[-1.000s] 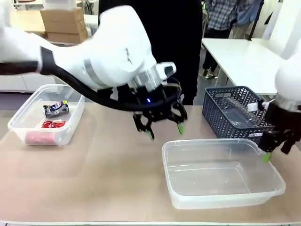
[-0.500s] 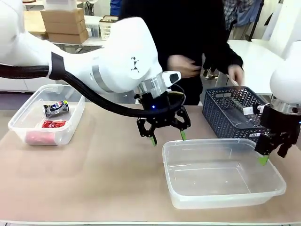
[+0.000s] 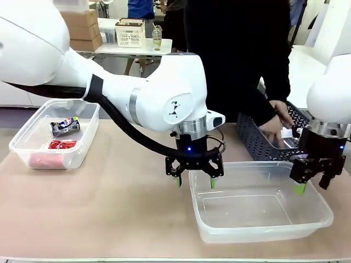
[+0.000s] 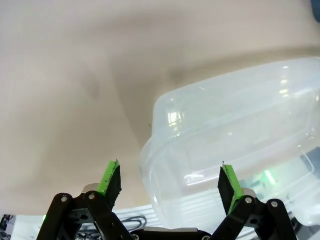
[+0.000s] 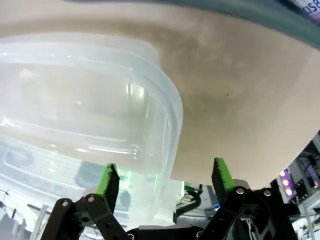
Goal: Sort the waste into each basket.
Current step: Pick up the Organizing box on the right side of the table and lift it.
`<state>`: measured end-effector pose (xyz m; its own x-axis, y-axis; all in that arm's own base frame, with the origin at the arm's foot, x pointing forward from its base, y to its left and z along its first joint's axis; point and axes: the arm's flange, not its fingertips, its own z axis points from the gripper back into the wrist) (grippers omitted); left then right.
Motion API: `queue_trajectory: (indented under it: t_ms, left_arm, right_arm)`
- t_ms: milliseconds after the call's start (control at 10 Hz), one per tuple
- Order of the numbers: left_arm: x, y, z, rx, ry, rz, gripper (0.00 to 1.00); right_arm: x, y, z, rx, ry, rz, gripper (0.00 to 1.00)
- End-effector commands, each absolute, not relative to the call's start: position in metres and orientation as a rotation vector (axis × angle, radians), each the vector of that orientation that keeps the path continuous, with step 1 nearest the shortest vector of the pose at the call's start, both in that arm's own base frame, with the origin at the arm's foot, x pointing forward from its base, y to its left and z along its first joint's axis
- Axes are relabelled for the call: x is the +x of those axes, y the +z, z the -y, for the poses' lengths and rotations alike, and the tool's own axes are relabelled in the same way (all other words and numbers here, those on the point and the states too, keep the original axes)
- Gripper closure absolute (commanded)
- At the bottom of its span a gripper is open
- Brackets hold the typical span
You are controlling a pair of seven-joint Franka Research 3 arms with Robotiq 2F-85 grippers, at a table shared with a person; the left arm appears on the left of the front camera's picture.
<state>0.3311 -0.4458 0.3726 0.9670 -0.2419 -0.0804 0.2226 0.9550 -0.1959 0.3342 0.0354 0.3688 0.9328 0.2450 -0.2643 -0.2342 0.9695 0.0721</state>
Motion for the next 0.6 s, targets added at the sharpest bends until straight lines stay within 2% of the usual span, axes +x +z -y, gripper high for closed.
queue_trajectory:
  t_ms: [0,100,200,400,500]
  left_arm:
    - [0.3335,0.3753,0.4563,-0.104,-0.208,-0.080,0.59]
    - [0.3319,0.3776,0.4556,-0.096,-0.191,-0.077,0.60]
    - [0.3304,0.3800,0.4543,-0.086,-0.179,-0.077,1.00]
    - [0.3274,0.3822,0.4530,-0.087,-0.167,-0.083,1.00]
    - [0.3260,0.3815,0.4523,-0.073,-0.174,-0.092,0.86]
  right_arm:
    - [0.3241,0.3598,-0.0371,0.087,0.157,-0.216,0.58]
    - [0.3240,0.3605,-0.0360,0.103,0.114,-0.196,0.90]
    - [0.3244,0.3603,-0.0359,0.097,0.103,-0.191,1.00]
    - [0.3261,0.3576,-0.0378,0.089,0.063,-0.179,1.00]
    - [0.3268,0.3570,-0.0374,0.091,0.054,-0.173,0.95]
